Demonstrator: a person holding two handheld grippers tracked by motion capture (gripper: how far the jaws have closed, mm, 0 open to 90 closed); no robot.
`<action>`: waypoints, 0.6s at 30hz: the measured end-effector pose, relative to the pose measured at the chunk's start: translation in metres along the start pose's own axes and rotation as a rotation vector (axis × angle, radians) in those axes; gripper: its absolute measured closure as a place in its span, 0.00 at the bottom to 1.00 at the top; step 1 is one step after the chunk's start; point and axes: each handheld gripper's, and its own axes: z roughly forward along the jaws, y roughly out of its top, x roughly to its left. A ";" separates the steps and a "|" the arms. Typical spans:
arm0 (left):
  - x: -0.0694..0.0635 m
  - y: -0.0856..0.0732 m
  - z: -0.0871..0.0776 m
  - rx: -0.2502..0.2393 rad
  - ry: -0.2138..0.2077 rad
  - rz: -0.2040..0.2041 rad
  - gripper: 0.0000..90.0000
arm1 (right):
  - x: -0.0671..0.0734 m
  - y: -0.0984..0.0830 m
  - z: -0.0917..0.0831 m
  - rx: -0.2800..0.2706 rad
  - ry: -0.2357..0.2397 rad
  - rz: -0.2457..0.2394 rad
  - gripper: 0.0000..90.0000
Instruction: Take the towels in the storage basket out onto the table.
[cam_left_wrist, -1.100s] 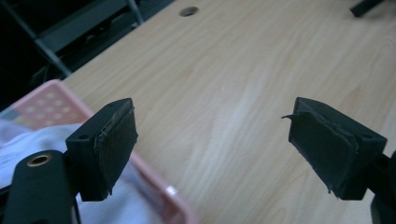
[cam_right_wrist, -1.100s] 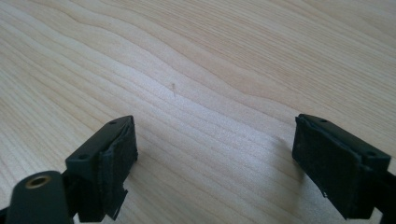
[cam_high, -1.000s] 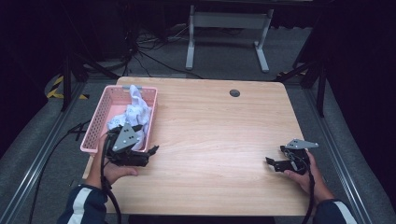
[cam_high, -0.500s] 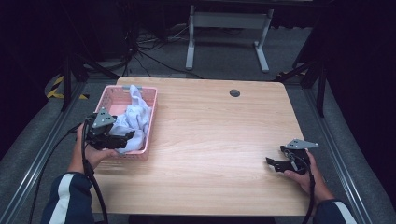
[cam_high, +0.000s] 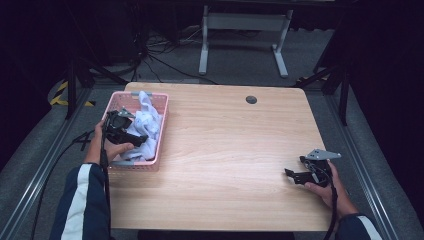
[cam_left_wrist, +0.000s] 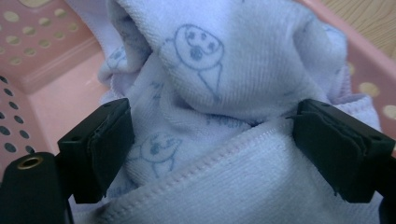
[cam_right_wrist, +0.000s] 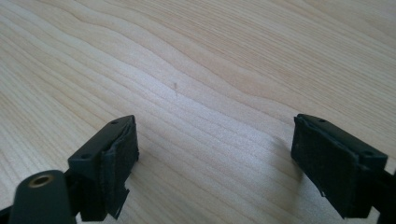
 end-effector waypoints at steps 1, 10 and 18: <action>0.000 0.000 0.000 0.000 0.000 0.000 0.09 | 0.000 0.000 0.000 0.000 0.000 0.000 0.17; 0.007 0.007 0.031 0.127 -0.073 -0.053 0.00 | 0.000 0.000 0.000 0.000 0.006 -0.004 0.17; 0.008 0.006 0.043 0.173 -0.162 -0.064 0.00 | 0.001 0.001 0.001 -0.002 0.016 -0.010 0.17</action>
